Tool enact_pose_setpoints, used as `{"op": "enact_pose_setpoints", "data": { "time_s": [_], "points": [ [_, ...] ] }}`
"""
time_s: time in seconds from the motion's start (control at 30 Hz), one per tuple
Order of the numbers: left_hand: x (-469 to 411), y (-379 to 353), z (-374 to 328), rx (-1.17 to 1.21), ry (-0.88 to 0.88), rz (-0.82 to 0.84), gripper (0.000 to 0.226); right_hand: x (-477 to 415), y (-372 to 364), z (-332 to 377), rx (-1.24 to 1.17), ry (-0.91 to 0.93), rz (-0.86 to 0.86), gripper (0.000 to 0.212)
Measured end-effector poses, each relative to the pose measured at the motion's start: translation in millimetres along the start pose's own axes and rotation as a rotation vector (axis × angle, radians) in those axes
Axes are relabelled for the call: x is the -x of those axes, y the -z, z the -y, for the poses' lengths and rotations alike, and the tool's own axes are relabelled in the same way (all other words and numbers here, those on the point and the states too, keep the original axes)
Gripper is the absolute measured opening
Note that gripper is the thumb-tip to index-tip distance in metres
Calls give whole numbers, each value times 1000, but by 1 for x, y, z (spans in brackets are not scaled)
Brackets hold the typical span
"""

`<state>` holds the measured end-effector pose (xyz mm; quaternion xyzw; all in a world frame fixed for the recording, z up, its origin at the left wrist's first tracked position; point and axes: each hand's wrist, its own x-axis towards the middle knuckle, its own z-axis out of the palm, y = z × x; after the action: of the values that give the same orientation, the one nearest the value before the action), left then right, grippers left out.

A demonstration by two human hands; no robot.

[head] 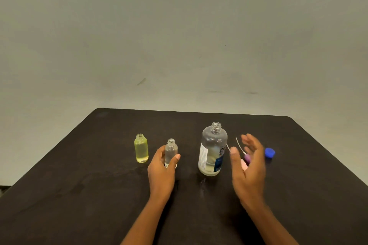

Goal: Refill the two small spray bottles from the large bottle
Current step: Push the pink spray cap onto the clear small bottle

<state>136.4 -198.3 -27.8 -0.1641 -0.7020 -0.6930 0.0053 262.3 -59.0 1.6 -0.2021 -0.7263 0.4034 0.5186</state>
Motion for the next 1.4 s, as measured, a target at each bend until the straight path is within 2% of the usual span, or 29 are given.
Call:
{"op": "enact_pose_setpoints", "data": {
  "time_s": [0.07,0.13,0.27,0.37,0.43,0.53,0.6,0.67,0.8,0.93,1.1,1.4],
  "points": [
    [1,0,-1,-1,1,-5,35,-7,11,-8,241,79,-74,42],
    [1,0,-1,-9,0,-5,35,-11,19,-20,478,50,16,38],
    [2,0,-1,-10,8,-10,32,-9,18,-36,645,-126,264,36],
    [3,0,-1,-18,13,-13,33,-7,15,-42,710,-119,317,27],
    [4,0,-1,-14,1,-19,33,-9,15,-40,649,-127,246,27],
    [5,0,-1,6,-9,-20,32,-16,15,-19,322,-166,-31,26],
    [6,0,0,8,-15,-20,33,-23,15,1,73,-115,-191,22],
    [6,1,0,-1,-31,-26,36,-30,15,22,-84,-28,-233,24],
    [7,0,-2,-34,-73,-31,35,-32,9,62,-193,217,-102,26],
    [8,0,-4,-52,-76,-29,39,-25,-7,75,-57,337,130,30],
    [8,1,-5,-88,-95,-33,45,-18,-26,64,86,482,326,20],
    [7,2,-5,-100,-110,-42,44,-22,-29,66,162,523,276,25]
  ]
}}
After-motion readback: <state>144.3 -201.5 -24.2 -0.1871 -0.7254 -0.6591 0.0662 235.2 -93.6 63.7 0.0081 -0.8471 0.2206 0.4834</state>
